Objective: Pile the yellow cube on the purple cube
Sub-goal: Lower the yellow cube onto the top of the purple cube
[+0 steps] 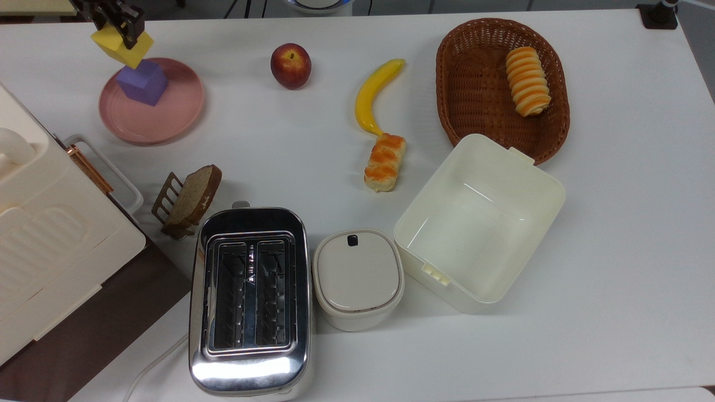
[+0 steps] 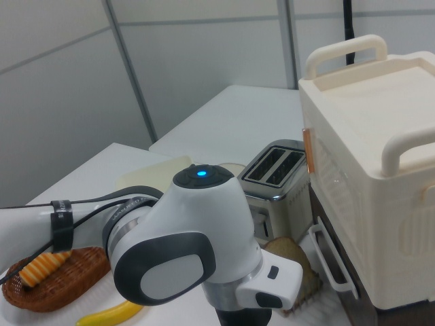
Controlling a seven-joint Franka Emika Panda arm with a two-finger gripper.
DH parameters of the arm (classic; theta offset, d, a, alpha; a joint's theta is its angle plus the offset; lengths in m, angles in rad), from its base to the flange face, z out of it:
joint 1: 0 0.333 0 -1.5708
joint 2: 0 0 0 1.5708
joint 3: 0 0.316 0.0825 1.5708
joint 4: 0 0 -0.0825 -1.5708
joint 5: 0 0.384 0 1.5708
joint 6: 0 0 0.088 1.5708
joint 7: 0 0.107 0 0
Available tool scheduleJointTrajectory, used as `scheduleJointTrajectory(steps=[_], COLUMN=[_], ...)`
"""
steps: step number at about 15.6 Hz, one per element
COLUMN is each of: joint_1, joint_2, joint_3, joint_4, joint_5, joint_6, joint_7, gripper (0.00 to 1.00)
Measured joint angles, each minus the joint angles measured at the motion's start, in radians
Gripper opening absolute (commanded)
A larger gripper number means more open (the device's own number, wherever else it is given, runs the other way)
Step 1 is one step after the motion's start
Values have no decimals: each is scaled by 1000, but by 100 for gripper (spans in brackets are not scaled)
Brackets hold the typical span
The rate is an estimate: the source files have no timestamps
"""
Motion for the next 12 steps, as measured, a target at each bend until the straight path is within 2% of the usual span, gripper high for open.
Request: scheduleJointTrajectory(steps=[12], joint_1=[0], joint_2=[40], joint_3=[0], joint_4=[0], joint_5=[-16], joint_6=[66], joint_7=[-4], gripper=[11])
